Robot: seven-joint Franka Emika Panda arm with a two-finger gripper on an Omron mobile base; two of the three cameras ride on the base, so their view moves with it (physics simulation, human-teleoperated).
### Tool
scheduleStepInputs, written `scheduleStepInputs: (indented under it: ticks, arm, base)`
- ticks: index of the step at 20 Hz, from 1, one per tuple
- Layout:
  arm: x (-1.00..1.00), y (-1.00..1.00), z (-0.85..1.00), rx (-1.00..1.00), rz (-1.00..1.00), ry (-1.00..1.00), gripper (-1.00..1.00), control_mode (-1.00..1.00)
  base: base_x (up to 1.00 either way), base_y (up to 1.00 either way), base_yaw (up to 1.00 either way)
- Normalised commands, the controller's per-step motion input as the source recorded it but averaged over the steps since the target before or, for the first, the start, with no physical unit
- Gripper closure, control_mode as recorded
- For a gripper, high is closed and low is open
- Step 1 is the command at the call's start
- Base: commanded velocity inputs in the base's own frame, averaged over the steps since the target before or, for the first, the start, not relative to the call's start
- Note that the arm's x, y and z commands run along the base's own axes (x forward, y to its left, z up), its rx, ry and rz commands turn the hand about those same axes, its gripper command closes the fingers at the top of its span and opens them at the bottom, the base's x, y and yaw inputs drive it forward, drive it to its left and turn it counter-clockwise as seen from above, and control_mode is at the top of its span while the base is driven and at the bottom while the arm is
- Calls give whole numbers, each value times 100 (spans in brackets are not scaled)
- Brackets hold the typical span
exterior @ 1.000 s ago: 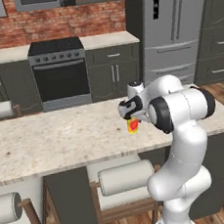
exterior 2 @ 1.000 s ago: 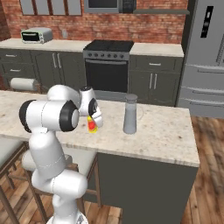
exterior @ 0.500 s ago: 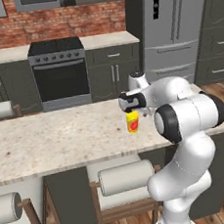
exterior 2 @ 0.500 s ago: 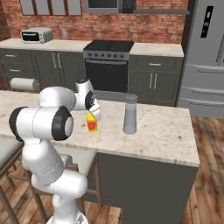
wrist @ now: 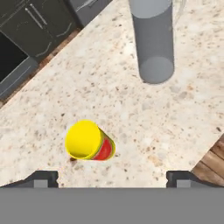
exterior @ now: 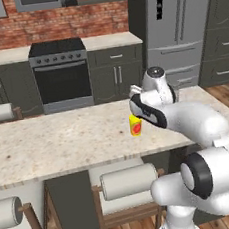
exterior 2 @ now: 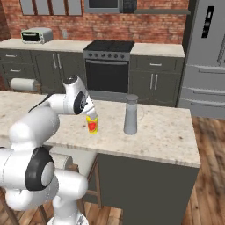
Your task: Place the pitcher and cup on the dining counter for serving.
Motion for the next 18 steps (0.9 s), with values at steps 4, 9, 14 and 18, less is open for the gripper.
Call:
scheduleStepInputs:
  ticks: [4,9,14,18]
  arm:
    - [-100,-28,20,1,16,-27,-100,-100]
    - [-100,-39,1,1,13,-27,-100,-100]
    - [-100,-32,2,0,12,-23,-100,-100]
    - [-100,-12,61,0,1,-14,-100,-100]
  base:
    - [0,0,0]
    - [0,0,0]
    - [0,0,0]
    - [0,0,0]
